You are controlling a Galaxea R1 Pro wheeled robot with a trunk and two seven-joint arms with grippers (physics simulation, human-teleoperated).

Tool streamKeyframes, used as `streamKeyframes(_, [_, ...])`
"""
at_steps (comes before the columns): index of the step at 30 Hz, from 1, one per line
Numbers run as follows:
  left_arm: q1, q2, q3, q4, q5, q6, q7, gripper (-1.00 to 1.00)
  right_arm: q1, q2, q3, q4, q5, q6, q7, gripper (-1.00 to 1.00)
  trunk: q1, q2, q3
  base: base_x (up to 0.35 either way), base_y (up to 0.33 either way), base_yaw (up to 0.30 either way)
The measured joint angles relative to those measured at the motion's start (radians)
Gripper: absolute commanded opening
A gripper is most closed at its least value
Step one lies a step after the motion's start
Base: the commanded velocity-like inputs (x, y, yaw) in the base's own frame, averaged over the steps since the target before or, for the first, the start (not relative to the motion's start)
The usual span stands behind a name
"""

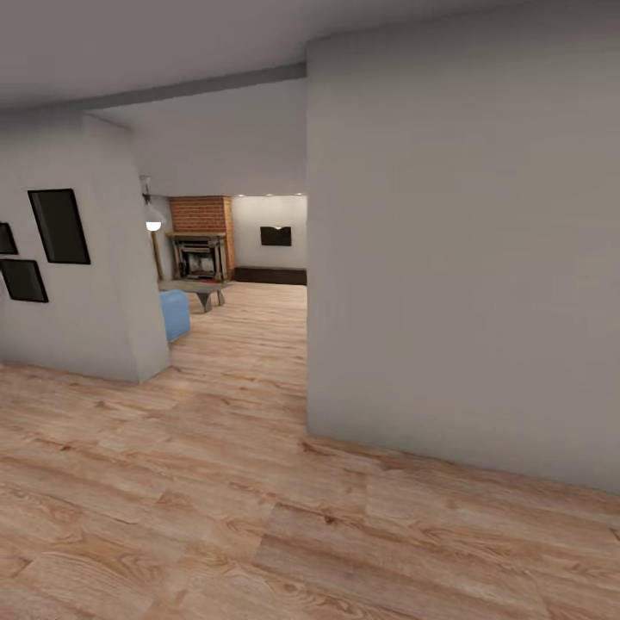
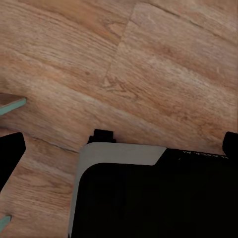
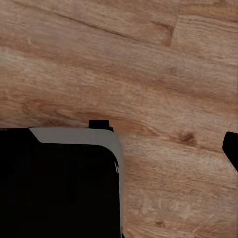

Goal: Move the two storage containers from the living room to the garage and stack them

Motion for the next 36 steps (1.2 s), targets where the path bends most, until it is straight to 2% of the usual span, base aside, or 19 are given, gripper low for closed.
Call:
streamKeyframes(20, [0.0, 0.0, 0.0, 0.0, 0.0, 0.0, 0.0, 1.0, 0.0, -0.002, 0.0, 0.0, 0.0, 0.0, 0.001, 1.0, 0.0, 0.0, 0.0, 0.325, 0.0, 0.268])
streamKeyframes(36, [0.0, 0.0, 0.0, 0.0, 0.0, 0.0, 0.0, 1.0, 0.0, -0.003, 0.002, 0.0, 0.003, -0.001, 0.01, 1.0, 0.0, 0.0, 0.0, 0.325, 0.0, 0.025])
